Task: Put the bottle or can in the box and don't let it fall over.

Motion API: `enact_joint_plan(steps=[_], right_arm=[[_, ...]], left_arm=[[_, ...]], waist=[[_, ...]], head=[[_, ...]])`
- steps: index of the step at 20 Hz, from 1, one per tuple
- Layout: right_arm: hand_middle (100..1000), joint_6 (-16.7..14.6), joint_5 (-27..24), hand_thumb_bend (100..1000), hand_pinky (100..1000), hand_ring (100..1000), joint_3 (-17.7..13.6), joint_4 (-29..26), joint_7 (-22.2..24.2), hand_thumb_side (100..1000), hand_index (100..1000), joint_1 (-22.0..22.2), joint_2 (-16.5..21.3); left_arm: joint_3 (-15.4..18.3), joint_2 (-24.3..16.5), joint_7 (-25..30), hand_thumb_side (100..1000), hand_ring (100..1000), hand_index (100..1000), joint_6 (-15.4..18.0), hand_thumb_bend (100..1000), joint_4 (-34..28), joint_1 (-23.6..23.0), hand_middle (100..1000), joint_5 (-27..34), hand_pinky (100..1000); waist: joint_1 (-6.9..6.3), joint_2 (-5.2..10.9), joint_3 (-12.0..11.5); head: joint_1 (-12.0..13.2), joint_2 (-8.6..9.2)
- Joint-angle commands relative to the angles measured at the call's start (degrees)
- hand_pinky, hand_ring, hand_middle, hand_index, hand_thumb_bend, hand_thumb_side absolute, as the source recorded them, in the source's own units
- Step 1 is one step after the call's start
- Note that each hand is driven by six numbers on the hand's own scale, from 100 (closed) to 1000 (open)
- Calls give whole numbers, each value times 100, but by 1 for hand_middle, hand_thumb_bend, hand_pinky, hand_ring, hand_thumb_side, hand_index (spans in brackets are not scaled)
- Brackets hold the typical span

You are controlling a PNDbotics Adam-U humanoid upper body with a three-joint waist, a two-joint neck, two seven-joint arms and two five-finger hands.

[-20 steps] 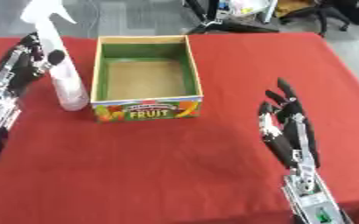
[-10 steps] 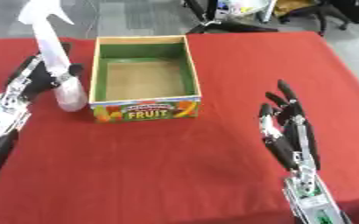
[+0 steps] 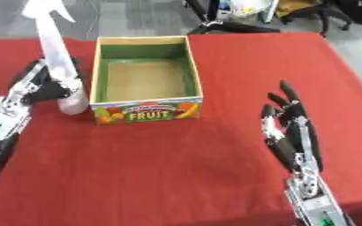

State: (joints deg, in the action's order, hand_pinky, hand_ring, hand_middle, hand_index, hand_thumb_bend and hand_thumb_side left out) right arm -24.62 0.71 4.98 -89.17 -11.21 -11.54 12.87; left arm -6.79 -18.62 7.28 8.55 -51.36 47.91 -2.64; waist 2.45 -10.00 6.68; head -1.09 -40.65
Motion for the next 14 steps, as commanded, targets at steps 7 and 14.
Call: enact_joint_plan(steps=[7, 14], right_arm=[[1000, -11, -22, 100, 795, 898, -22, -43, 14, 470, 969, -55, 60], [1000, -4, -43, 100, 795, 898, 52, -43, 85, 470, 969, -72, 53]], left_arm=[[92, -255, -569, 143, 914, 460, 125, 100, -735, 194, 279, 414, 275], [-145, -334, -335, 155, 894, 470, 69, 100, -994, 793, 293, 629, 292]], waist=[[-12, 90, 38], [-1, 105, 184]], head=[[-10, 78], [104, 117]])
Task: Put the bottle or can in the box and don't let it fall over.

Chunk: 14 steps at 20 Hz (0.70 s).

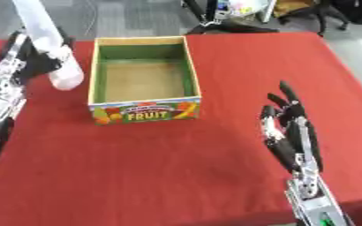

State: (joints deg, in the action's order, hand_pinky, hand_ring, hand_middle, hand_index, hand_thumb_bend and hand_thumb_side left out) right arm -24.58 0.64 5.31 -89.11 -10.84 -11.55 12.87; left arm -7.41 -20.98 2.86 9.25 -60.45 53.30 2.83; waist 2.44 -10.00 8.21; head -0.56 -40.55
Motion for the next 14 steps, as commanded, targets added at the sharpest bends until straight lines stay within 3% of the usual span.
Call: enact_joint_plan(steps=[1, 8, 11, 12, 13, 14], right_arm=[[1000, -8, -45, 100, 795, 898, 33, -50, 66, 470, 969, -79, 45], [1000, -4, -108, 100, 795, 898, 102, -64, 149, 470, 969, -166, -26], [1000, -4, -123, 100, 795, 898, 106, -65, 163, 470, 969, -178, -45], [1000, -4, -126, 100, 795, 898, 102, -63, 160, 470, 969, -175, -47], [1000, -5, -126, 100, 795, 898, 99, -61, 158, 470, 969, -174, -49], [1000, -7, -125, 100, 795, 898, 96, -61, 157, 470, 969, -172, -50]], left_arm=[[-134, -54, 165, 155, 901, 472, 13, 100, -1, 337, 294, 91, 296], [-388, 436, 594, 102, 960, 510, 396, 100, 847, 604, 335, -64, 384], [-462, 569, 806, 100, 1000, 552, 624, 133, 975, 570, 382, -166, 527], [-483, 592, 873, 100, 1000, 569, 689, 207, 985, 548, 404, -212, 584], [-499, 597, 927, 116, 1000, 637, 759, 450, 978, 526, 491, -281, 713], [-515, 582, 964, 193, 1000, 693, 834, 585, 946, 504, 578, -401, 770]], waist=[[9, 100, 66], [61, -10, 341], [71, -36, 403], [70, -38, 411], [69, -38, 412], [66, -37, 408]], head=[[77, 118], [260, 253], [294, 271], [296, 269], [292, 268], [284, 268]])
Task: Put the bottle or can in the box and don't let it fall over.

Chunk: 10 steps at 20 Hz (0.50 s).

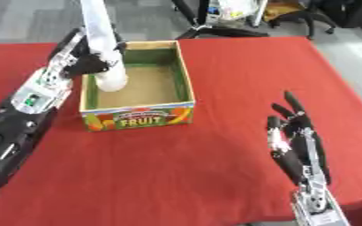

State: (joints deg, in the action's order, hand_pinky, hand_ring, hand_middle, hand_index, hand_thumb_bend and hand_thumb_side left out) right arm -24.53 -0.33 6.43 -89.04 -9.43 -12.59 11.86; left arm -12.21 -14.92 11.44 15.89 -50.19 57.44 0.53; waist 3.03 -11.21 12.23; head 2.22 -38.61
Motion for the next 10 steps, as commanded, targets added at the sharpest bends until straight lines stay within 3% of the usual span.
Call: enact_joint_plan(steps=[1, 3, 5, 6, 10], right_arm=[[1000, -13, -26, 100, 795, 898, -18, -67, 15, 470, 969, -66, 50], [1000, -14, -21, 100, 795, 898, -24, -61, 11, 470, 969, -59, 53], [1000, -17, -15, 100, 795, 898, -33, -58, 2, 464, 968, -50, 57], [1000, -18, -11, 100, 795, 898, -39, -57, -3, 470, 968, -49, 59], [1000, -21, 6, 100, 794, 897, -63, -58, -25, 470, 968, -41, 75]], left_arm=[[-40, -39, 125, 315, 1000, 764, 232, 794, -115, 70, 712, -311, 809], [-50, -97, 161, 396, 1000, 865, 349, 994, -218, 34, 867, -655, 880], [-29, -174, 157, 439, 1000, 911, 445, 1000, -350, 7, 966, -1014, 946], [-3, -197, 111, 510, 1000, 940, 479, 1000, -417, -12, 997, -1137, 969], [12, -378, -30, 547, 1000, 950, 448, 1000, -814, -188, 1000, -1217, 979]], waist=[[5, 84, 1], [-3, 91, -20], [-11, 100, -49], [-14, 104, -65], [-22, 119, -140]], head=[[-2, 73], [-19, 68], [-45, 67], [-61, 66], [-125, 58]])
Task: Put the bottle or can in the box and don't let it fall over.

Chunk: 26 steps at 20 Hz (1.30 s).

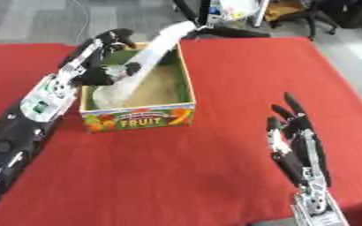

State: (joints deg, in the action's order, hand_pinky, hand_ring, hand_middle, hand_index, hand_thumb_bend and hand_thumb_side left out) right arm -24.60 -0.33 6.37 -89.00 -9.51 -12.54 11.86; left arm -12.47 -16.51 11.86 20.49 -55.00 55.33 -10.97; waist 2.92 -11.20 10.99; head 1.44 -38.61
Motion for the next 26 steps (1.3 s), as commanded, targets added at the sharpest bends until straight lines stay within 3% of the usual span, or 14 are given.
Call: enact_joint_plan(steps=[1, 7, 13, 19, 26], right_arm=[[1000, -13, 11, 100, 794, 897, -69, -62, -30, 470, 968, -42, 85], [1000, -12, 55, 100, 794, 897, -146, -62, -108, 470, 968, -8, 145], [1000, -19, 95, 100, 794, 897, -221, -69, -189, 470, 968, 26, 191], [1000, -35, 122, 100, 794, 897, -272, -50, -259, 470, 968, 67, 209], [1000, -49, 136, 100, 794, 897, -288, -24, -279, 470, 968, 108, 217]], left_arm=[[36, -297, -84, 546, 1000, 949, -72, 1000, -515, -68, 1000, -26, 979], [280, -892, -459, 554, 1000, 924, -503, 929, -2159, -1009, 997, 1005, 954], [867, -1301, -1144, 571, 1000, 915, -882, 878, -3875, -2500, 984, 1522, 938], [1560, -1104, -1949, 594, 1000, 905, -1116, 800, -4667, -3846, 975, 1339, 925], [1848, -526, -2312, 617, 1000, 908, -1322, 752, -4751, -4660, 982, 1062, 924]], waist=[[-17, 125, -37], [-67, 142, -211], [-87, 126, -463], [-109, 113, -684], [-108, 143, -826]], head=[[-70, 56], [-243, 53], [-337, 63], [-402, 39], [-438, -11]])
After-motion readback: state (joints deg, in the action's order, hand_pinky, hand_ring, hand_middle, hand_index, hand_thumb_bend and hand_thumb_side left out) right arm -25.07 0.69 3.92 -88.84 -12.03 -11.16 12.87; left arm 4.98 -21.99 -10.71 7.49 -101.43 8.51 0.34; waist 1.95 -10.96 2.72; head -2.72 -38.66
